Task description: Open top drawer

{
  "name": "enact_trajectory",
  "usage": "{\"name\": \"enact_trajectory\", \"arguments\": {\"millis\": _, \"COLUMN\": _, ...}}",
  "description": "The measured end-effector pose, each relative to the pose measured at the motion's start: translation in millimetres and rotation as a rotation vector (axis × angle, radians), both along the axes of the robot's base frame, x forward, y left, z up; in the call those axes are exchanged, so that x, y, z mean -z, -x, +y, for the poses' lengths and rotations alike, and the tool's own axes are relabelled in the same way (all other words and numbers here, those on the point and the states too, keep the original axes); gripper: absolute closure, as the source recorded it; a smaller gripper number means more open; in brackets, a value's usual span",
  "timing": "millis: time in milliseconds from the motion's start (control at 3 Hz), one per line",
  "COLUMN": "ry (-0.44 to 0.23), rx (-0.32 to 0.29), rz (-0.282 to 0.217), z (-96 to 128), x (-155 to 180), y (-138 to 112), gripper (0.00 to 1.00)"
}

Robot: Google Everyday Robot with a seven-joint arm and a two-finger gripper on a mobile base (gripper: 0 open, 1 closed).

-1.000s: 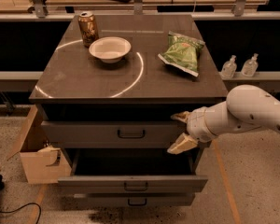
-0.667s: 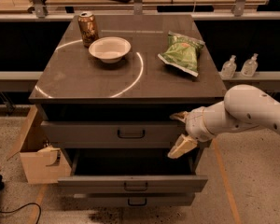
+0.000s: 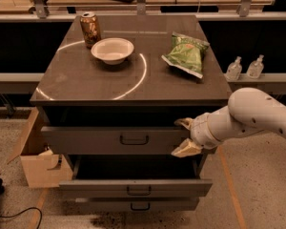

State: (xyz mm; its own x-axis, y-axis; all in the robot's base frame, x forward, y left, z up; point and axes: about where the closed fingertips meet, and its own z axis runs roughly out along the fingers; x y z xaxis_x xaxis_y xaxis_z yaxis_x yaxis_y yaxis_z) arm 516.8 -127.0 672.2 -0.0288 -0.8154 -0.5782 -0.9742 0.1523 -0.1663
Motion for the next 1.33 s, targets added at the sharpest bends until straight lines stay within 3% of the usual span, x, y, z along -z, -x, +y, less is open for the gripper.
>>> {"name": "enact_trajectory", "arguments": {"millis": 333, "ry": 0.005, "rx": -0.003, "rz": 0.005, "z": -1.0, "x": -6.6, "y": 2.4, "gripper": 0.83}}
{"name": "enact_trajectory", "arguments": {"millis": 667, "ry": 0.005, "rx": -0.003, "rz": 0.005, "z": -1.0, "x": -11.5, "y": 2.4, "gripper": 1.0}}
{"name": "enact_trajectory", "arguments": {"millis": 1000, "ry": 0.005, "rx": -0.003, "rz": 0.005, "z": -1.0, "x": -11.6, "y": 2.5, "gripper": 1.0}}
{"name": "enact_trajectory", "arguments": {"millis": 1333, "ry": 0.01, "rx": -0.027, "rz": 0.046, "z": -3.6, "x": -19.4, "y": 19.3, "gripper": 0.82}}
